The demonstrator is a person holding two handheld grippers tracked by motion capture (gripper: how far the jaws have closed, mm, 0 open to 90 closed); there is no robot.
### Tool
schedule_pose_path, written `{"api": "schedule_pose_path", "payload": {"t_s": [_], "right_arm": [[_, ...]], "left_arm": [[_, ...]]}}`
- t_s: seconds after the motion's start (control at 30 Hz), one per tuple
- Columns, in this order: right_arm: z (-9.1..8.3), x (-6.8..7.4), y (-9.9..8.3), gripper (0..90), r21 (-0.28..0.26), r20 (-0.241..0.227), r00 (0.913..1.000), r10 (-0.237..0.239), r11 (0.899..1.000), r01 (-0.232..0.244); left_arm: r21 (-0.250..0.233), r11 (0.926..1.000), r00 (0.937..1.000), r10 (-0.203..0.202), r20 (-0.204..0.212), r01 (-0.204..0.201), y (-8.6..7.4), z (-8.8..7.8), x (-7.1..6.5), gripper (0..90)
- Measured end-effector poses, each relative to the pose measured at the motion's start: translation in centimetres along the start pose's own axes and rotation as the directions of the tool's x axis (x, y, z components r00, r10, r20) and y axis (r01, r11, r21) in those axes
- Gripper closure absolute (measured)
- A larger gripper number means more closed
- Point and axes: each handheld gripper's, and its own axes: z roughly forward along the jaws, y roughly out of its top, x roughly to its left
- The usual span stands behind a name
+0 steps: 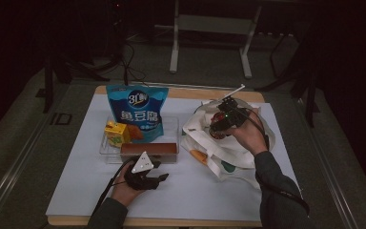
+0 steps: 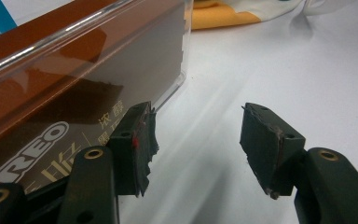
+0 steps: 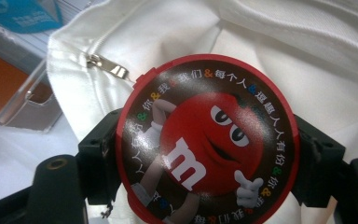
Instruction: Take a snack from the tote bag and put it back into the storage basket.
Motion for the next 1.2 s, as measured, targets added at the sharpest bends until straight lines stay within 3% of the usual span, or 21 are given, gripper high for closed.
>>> {"api": "schedule_pose_path", "payload": {"t_s": [0.47, 1.2], "right_arm": [[-0.7, 1.4, 0.9, 25.7, -0.016, -0.025, 0.9995, -0.021, 1.0, 0.021], [-0.3, 4.1, 2.5, 25.7, -0.035, -0.057, 0.9963, -0.064, 0.997, 0.062]], "left_arm": [[-0.002, 1.0, 1.0, -0.004, 0.0, 0.004, 0.0, 0.0, 0.0, 43.9], [-0.001, 1.0, 1.0, -0.005, 0.001, 0.005, 0.0, 0.0, 0.0, 43.9]]}}
